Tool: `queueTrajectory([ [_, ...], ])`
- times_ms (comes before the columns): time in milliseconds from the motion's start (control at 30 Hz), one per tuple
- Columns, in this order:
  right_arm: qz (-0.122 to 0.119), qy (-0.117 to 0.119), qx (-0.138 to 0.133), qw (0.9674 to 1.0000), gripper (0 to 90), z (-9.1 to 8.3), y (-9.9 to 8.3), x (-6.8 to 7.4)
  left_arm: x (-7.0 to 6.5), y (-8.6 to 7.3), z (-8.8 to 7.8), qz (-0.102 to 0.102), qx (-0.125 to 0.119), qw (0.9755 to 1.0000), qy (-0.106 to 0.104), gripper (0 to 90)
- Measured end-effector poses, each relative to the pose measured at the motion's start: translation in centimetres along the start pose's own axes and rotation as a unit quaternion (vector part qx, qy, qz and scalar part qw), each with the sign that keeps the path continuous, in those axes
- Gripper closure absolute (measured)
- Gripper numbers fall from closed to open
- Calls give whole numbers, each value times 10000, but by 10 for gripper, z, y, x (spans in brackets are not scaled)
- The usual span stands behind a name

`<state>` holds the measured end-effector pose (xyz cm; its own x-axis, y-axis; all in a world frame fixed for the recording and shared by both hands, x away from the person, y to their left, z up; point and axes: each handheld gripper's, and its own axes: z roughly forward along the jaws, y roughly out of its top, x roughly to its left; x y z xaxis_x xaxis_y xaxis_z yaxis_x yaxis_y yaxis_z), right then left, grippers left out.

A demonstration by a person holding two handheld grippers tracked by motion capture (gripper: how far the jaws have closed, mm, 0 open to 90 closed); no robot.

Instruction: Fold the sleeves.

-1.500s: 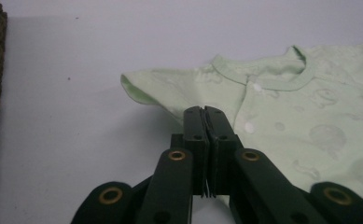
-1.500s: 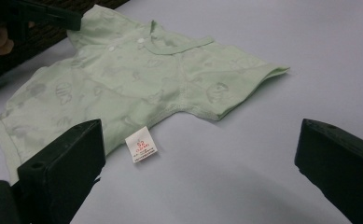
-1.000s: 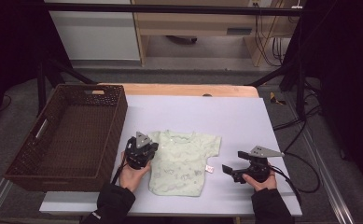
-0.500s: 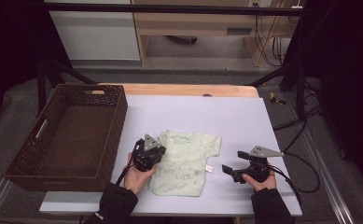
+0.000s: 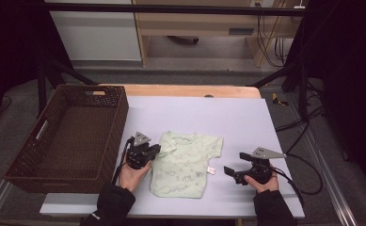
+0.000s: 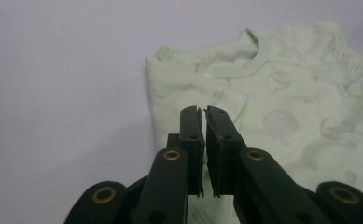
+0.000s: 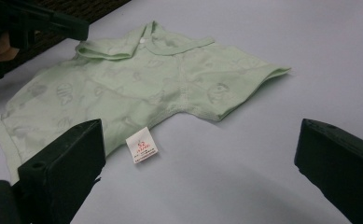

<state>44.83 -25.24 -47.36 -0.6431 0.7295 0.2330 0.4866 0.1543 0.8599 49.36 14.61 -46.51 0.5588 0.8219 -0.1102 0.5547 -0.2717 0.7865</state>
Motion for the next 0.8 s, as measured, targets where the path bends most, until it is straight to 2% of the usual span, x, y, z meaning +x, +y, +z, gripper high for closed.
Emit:
queueTrajectory([
  [200,7,10,16,10000,25,0,0,0,-3,-5,5,132,230,9996,-34,859],
  [300,12,4,-10,10000,25,0,0,0,-2,-7,4,117,133,9998,-100,826],
  [333,12,7,-13,10000,25,0,0,0,-1,-6,1,46,61,9999,-154,802],
  [433,19,9,-20,10000,25,-1,1,1,3,-5,-7,-80,-90,9995,-291,702],
  [467,24,9,-18,10000,25,-1,1,0,4,-5,-8,-114,-133,9993,-341,642],
  [500,23,16,-21,10000,25,-1,1,1,5,-6,-11,-156,-180,9988,-417,521],
  [533,23,16,-21,10000,25,-1,1,1,6,-6,-12,-172,-193,9986,-459,521],
  [567,19,20,-20,10000,25,-1,1,1,6,-7,-15,-175,-244,9982,-526,471],
  [667,-34,35,-21,10000,24,0,3,3,7,-10,-20,-56,-322,9979,-553,314],
  [800,-65,39,1,10000,22,1,4,6,7,-12,-26,-65,-371,9967,-720,215],
])
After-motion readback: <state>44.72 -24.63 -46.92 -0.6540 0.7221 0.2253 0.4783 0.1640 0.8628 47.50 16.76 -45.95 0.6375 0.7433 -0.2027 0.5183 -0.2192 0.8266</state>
